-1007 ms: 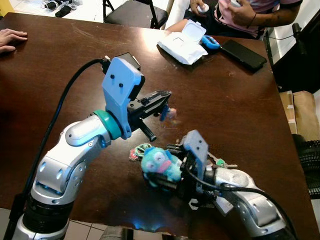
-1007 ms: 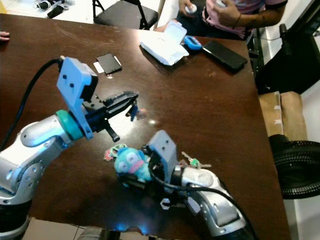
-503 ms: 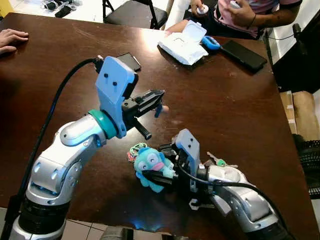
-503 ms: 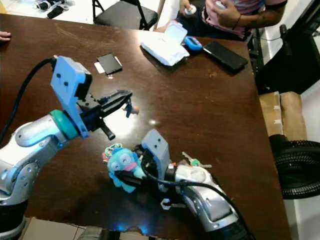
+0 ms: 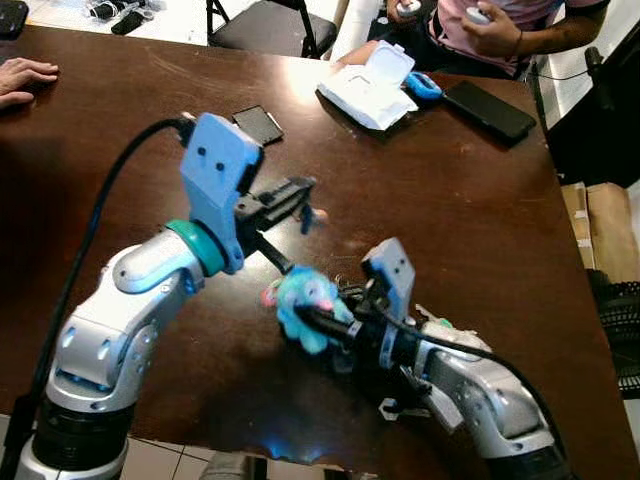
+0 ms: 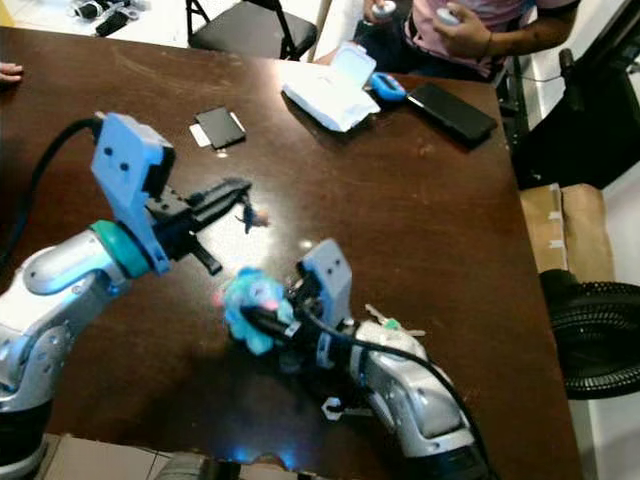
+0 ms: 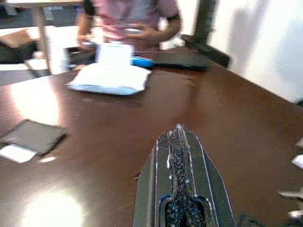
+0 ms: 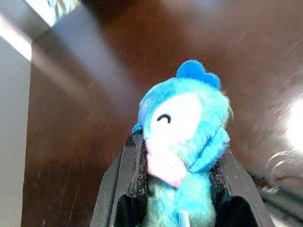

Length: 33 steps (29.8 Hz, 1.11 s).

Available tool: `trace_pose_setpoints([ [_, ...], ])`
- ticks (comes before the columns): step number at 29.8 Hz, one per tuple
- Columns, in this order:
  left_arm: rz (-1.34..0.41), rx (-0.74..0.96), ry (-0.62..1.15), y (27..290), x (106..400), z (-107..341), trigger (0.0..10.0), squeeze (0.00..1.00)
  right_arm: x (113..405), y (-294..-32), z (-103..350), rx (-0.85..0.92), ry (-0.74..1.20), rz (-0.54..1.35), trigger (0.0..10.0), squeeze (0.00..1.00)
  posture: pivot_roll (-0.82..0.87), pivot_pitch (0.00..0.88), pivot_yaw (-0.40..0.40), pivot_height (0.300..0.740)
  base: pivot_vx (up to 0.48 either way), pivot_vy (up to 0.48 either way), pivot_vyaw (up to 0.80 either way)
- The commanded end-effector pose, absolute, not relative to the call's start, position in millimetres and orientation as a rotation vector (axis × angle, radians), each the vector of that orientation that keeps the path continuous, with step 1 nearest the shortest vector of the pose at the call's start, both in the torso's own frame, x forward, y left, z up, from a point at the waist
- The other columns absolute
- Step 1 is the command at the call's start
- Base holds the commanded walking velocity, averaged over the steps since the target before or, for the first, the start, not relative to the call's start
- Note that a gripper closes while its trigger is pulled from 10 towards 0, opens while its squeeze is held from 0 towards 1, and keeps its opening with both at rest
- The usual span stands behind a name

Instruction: Hang keys on a hook

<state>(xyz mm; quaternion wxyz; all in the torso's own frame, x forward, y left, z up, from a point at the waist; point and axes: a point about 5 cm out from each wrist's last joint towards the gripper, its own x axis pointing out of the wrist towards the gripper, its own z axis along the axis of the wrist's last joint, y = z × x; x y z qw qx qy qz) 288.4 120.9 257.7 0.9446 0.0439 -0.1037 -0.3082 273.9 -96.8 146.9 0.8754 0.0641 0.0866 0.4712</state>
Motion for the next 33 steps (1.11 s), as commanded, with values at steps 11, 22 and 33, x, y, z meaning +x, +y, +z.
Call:
trace_pose_setpoints([
  [11, -0.478, 0.075, -0.164, 146, 295, 251, 10.0, 0.00, 273, -101, 170, 0.178, 0.043, 0.910, 0.0, 0.00, 0.01, 0.157, 0.082, 0.740, 0.000, 0.000, 0.00],
  [22, -0.265, 0.245, -0.143, 169, 289, 225, 10.0, 0.00, 278, -131, 195, 0.076, -0.236, 0.353, 10.0, 0.00, -0.02, 0.104, 0.077, 0.740, 0.000, 0.000, 0.00],
  [33, -0.257, 0.221, -0.152, 175, 286, 223, 10.0, 0.00, 277, -130, 199, 0.053, -0.290, 0.285, 10.0, 0.00, -0.03, 0.063, 0.082, 0.740, 0.000, 0.000, 0.00],
])
